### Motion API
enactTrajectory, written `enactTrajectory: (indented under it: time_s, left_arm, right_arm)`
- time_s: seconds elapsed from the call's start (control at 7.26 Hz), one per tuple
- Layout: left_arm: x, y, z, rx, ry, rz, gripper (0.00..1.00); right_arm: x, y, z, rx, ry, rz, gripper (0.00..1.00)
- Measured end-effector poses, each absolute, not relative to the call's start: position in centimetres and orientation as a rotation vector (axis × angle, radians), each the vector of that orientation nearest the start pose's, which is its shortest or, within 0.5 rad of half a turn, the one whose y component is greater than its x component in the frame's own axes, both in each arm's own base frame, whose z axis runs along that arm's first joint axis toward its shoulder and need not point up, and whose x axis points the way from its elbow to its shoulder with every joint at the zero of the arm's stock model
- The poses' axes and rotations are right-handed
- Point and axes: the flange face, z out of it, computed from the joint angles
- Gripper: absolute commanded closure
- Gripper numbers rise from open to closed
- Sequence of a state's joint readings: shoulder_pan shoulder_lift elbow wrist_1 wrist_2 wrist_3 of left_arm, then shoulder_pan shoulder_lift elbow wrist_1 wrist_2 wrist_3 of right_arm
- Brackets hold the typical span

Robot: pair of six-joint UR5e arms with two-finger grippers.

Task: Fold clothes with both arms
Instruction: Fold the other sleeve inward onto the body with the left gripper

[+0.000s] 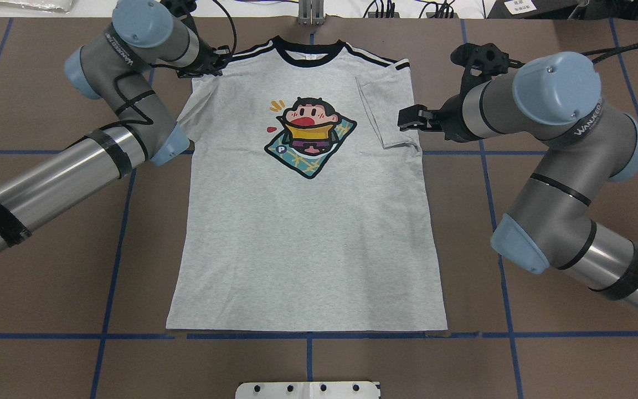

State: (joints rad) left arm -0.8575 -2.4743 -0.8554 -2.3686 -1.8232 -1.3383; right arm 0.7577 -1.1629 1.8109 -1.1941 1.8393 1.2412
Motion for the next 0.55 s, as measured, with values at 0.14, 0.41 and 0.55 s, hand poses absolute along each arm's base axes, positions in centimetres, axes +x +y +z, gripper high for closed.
enactTrajectory:
  time_s: [0.14, 0.41, 0.55]
  left_arm:
    - [48.6, -71.8, 31.5, 0.327, 0.958, -0.464, 1.00]
    - [49.8, -72.6, 30.3, 0.375, 0.933, -0.496, 1.00]
    - [50.3, -72.8, 30.1, 0.389, 0.929, -0.501, 0.99]
  right_arm:
    - [-37.4, -50.1, 28.2, 0.316, -0.997, 0.251, 0.01]
    - [-37.4, -50.2, 28.3, 0.315, -0.994, 0.253, 0.01]
    - [-37.4, -50.2, 28.4, 0.315, -0.993, 0.253, 0.01]
